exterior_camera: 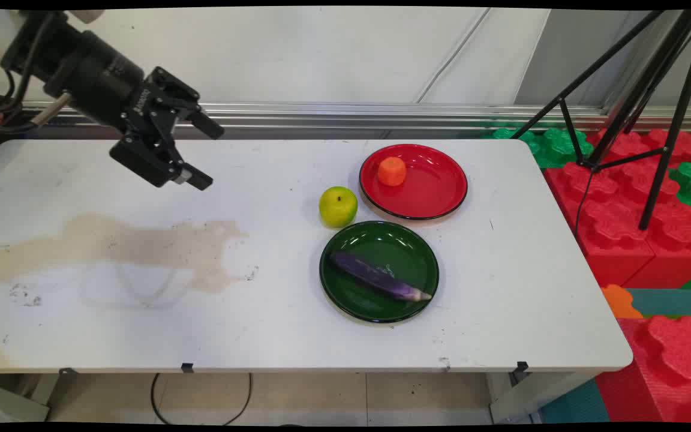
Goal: Pick up the eggplant from the green plate
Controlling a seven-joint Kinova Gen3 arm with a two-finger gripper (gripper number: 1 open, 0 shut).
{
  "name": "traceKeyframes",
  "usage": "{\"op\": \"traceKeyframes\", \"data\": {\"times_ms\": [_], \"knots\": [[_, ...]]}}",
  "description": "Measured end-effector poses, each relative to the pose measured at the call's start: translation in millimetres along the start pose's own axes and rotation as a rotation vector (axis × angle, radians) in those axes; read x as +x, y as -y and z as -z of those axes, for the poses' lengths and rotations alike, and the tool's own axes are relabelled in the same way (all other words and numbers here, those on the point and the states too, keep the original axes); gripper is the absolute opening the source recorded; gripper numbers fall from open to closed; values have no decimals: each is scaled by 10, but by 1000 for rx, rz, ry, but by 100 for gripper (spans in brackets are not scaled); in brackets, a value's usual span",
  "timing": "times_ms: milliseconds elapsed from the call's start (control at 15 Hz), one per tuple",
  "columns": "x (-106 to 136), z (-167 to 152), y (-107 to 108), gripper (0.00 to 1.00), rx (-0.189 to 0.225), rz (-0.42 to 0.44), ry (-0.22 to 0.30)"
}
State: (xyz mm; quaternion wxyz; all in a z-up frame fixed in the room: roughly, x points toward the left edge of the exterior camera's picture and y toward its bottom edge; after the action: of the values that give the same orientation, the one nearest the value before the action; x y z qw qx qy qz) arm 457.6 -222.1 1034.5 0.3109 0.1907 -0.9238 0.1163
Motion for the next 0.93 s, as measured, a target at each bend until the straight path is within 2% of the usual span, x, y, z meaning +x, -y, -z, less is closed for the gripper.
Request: {"op": "traceKeyframes", "data": {"times_ms": [600, 933], "knots": [[550, -288, -35, 100, -25, -49, 43], [1015, -759, -44, 100, -19, -71, 127]]}}
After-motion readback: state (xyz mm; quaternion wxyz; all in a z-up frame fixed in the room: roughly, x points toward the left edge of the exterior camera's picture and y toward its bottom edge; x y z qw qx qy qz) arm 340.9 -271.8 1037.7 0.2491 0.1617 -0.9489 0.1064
